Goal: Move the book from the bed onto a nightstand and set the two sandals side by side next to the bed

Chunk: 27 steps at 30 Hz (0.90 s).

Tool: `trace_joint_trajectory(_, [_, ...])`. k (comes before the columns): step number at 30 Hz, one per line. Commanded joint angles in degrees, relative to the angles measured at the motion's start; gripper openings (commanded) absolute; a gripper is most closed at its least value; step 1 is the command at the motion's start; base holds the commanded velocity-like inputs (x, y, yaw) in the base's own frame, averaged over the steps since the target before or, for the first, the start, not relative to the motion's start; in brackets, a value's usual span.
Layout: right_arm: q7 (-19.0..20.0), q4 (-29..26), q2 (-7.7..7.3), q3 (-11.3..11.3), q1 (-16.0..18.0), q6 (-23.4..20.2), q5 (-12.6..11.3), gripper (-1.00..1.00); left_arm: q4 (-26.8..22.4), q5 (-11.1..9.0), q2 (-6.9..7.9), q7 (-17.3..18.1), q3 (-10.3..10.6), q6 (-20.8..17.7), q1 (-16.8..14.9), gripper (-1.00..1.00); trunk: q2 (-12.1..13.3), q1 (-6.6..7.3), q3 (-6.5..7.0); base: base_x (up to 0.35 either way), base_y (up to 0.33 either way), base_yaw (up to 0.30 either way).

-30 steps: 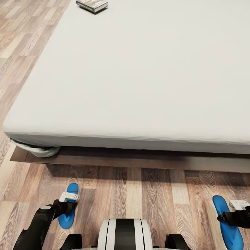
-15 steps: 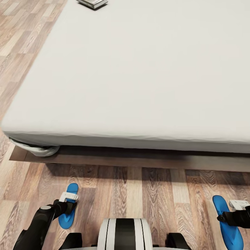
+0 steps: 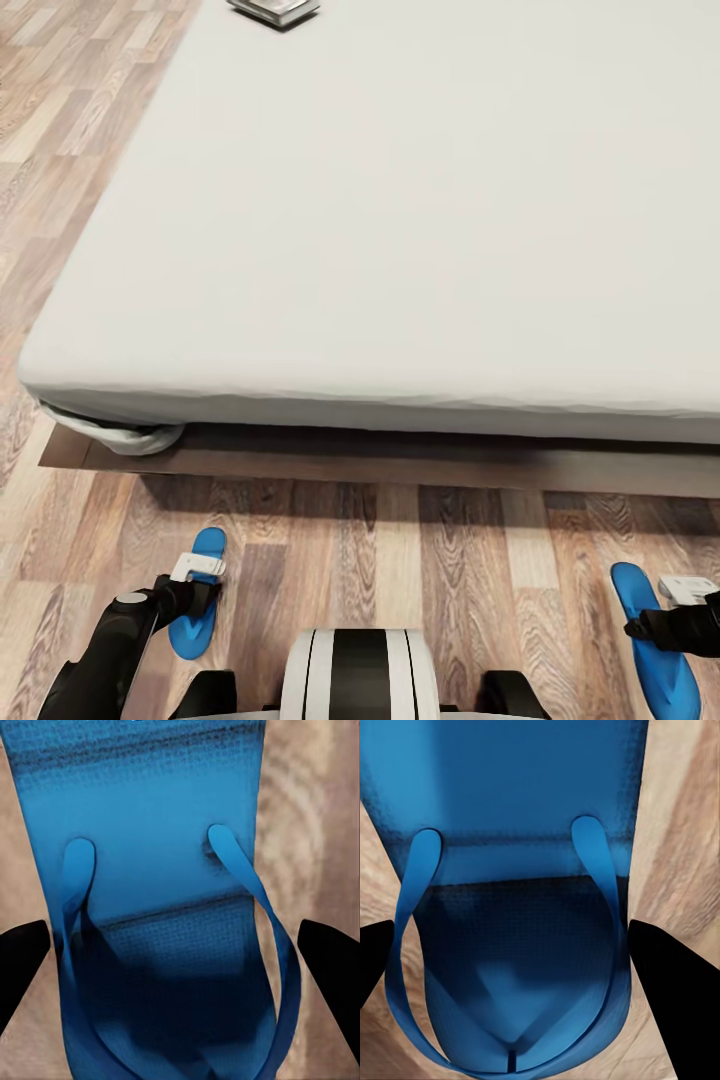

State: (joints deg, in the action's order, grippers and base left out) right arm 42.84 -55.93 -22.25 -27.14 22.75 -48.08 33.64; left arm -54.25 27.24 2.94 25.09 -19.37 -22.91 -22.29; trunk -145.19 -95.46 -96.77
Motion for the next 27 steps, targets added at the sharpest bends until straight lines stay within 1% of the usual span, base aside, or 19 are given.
trace_joint_trajectory(1, [0.6, -0.1, 0.01, 0.2, 0.0, -0.1, 0.6, -1.00, -0.1, 0.5, -0.03, 0.5, -0.1, -0.1, 0.0, -1.00, 0.0, 0.00, -0.03, 0.046, 0.075, 0.000])
trace_joint_trajectory(5, [0.6, -0.1, 0.01, 0.7, 0.0, -0.1, 0.6, -1.00, -0.1, 0.5, -0.04, 0.5, -0.1, -0.1, 0.0, -1.00, 0.0, 0.00, -0.03, 0.017, 0.027, 0.000])
trace_joint_trajectory(11, [0.6, -0.1, 0.01, 0.8, 0.0, -0.1, 0.6, -1.00, -0.1, 0.4, -0.04, 0.5, -0.1, -0.1, 0.0, -1.00, 0.0, 0.00, -0.03, 0.001, 0.002, 0.000])
trace_joint_trajectory(14, [0.6, -0.1, 0.01, 0.8, 0.0, -0.1, 0.6, -1.00, -0.1, 0.4, -0.04, 0.5, -0.1, -0.1, 0.0, -1.00, -0.1, -0.08, -0.70, 0.000, 0.000, 0.000])
trace_joint_trajectory(21, [0.6, -0.1, 0.01, 0.8, 0.0, -0.1, 0.6, -1.00, -0.1, 0.4, -0.04, 0.5, -0.1, 0.0, 0.0, -1.00, -0.1, -0.08, -0.70, 0.000, 0.000, 0.000])
trace_joint_trajectory(23, [0.6, -0.1, 0.01, 0.8, 0.1, -0.1, 0.6, -1.00, -0.1, 0.4, -0.04, 0.4, -0.3, 1.3, 0.0, -1.00, -0.1, -0.08, -0.70, 0.000, 0.000, 0.000])
trace_joint_trajectory(24, [0.6, -0.1, 0.01, 0.8, 0.0, -0.1, 0.6, -1.00, -0.1, 0.4, -0.05, 0.5, -0.7, 3.0, 0.0, -1.00, -0.1, -0.08, -0.70, 0.000, 0.000, 0.000])
trace_joint_trajectory(25, [0.6, -0.1, 0.01, 0.8, 0.0, -0.1, 0.6, -1.00, 0.0, 0.4, -0.09, 0.4, -1.4, 4.4, 0.0, -1.00, -0.1, -0.08, -0.70, 0.000, 0.000, 0.000])
trace_joint_trajectory(26, [0.6, -0.1, 0.01, 0.8, 0.0, -0.1, 0.6, -1.00, 0.0, 0.4, -0.10, 0.4, -2.2, 5.2, 0.0, -1.00, -0.1, -0.08, -0.70, 0.000, 0.000, 0.000])
trace_joint_trajectory(27, [0.6, -0.1, 0.01, 0.8, 0.0, -0.1, 0.6, -1.00, 0.0, 0.4, -0.11, 0.4, -2.6, 5.5, 0.0, -1.00, -0.1, -0.08, -0.70, 0.000, 0.000, 0.000])
